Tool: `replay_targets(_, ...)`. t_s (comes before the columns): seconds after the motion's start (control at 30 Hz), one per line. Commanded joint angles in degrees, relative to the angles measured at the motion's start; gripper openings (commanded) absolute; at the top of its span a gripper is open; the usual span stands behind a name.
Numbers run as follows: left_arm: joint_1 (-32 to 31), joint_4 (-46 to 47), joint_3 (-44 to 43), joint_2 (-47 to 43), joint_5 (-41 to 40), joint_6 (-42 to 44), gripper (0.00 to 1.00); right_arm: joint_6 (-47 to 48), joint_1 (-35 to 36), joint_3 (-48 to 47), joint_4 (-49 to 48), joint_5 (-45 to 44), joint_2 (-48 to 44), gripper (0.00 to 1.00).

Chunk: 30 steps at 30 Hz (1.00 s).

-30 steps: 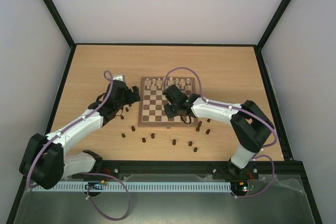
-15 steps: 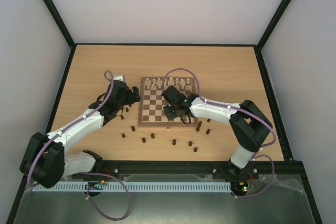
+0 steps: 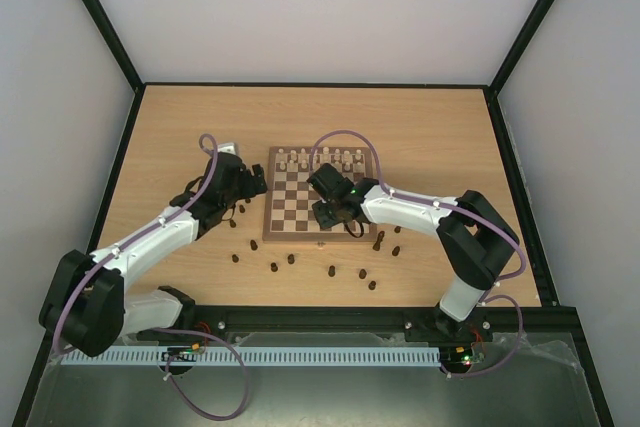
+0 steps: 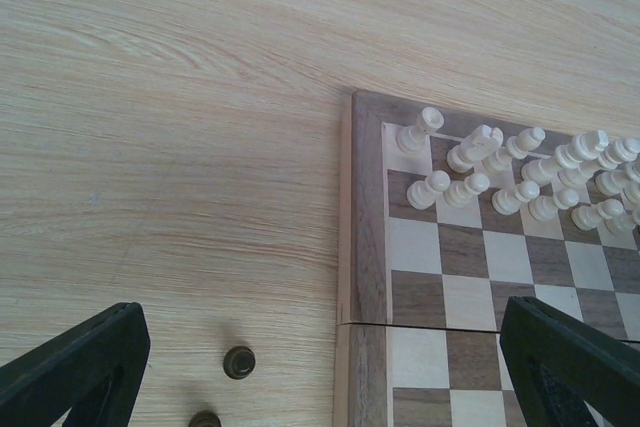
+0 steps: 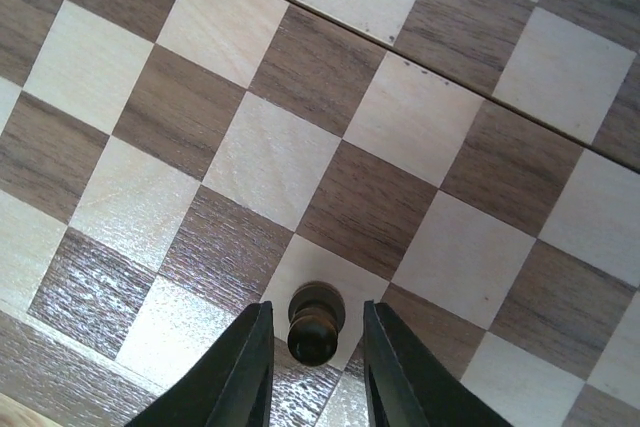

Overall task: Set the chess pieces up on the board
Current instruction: Place the chess piece on the chessboard, then pick up the chess piece at the center of the board.

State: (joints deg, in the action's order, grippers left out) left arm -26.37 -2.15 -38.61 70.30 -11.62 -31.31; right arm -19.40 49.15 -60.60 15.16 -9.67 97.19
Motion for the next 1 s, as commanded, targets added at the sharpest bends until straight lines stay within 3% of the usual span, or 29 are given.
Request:
replay_targets(0.0, -0.3, -1.2, -1.9, 0.7, -1.9, 0.3, 0.99, 0.0, 0.3, -0.3, 1.7, -0.5, -1.7, 0.28)
replay_targets(0.37, -0.2, -3.5, -4.8, 7.5, -3.4, 1.0, 0.99, -1.2, 0.3, 2.4, -0.6, -1.7, -9.0, 0.34)
replay_targets(0.6, -0.2, -6.8, -8.4, 14.3, -3.6, 1.3, 0.82, -1.6, 0.3, 2.5, -0.4, -3.2, -10.3, 0.34)
replay_targets(0.97, 0.3, -10.3, -8.2, 14.6, -4.4, -1.3, 0.80, -4.7, 0.3, 1.0, 4.3, -6.5, -14.0, 0.33)
